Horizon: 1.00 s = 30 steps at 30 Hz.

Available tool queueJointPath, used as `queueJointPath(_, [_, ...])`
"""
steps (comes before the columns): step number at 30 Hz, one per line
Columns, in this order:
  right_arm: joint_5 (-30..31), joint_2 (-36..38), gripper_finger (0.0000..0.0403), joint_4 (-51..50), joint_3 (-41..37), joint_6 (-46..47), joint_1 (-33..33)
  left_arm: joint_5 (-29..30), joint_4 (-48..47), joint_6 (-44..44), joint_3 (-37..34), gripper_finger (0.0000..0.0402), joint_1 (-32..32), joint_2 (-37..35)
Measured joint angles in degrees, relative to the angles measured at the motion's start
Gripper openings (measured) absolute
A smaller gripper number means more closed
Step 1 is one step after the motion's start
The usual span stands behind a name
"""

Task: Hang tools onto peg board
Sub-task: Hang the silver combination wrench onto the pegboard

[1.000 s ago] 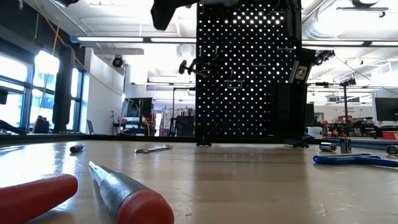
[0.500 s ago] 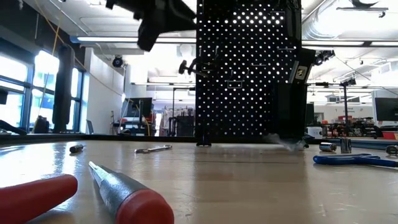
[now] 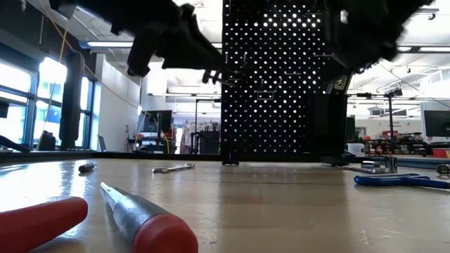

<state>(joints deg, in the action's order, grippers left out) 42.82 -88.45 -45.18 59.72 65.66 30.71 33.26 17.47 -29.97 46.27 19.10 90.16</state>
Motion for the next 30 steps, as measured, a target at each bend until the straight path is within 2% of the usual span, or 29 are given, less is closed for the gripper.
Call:
queueJointPath(5, [-6.7,-3.6,0.0121,-9.3,0.0,12.1,0.2,-2.6,0.1,3.1,-0.5,0.0121,-0.9,2.5])
queueJointPath(10, [-12.0,-6.8,0.0167,-8.3,-2.7,19.1,-0.6,-5.0,2.4,4.0,-0.5,0.0121,-1.5,6.5])
queueJointPath(17, [-12.8,-7.5,0.0161,-4.5,-8.3,24.9,-0.7,-6.6,4.2,4.0,-0.6,0.0121,-1.5,10.0])
queueJointPath(21, [-14.4,-7.5,0.0158,2.2,-12.8,25.9,-1.1,-7.3,4.5,3.9,-0.6,0.0121,-1.5,10.3])
queueJointPath(27, [-11.4,-7.2,0.0156,8.9,-17.6,28.8,-0.6,-7.3,5.2,3.7,-0.6,0.0121,-1.5,10.3])
queueJointPath(30, [-10.1,-7.3,0.0135,8.6,-18.1,30.2,0.3,-7.2,5.2,3.3,-0.6,0.0121,-1.5,10.3])
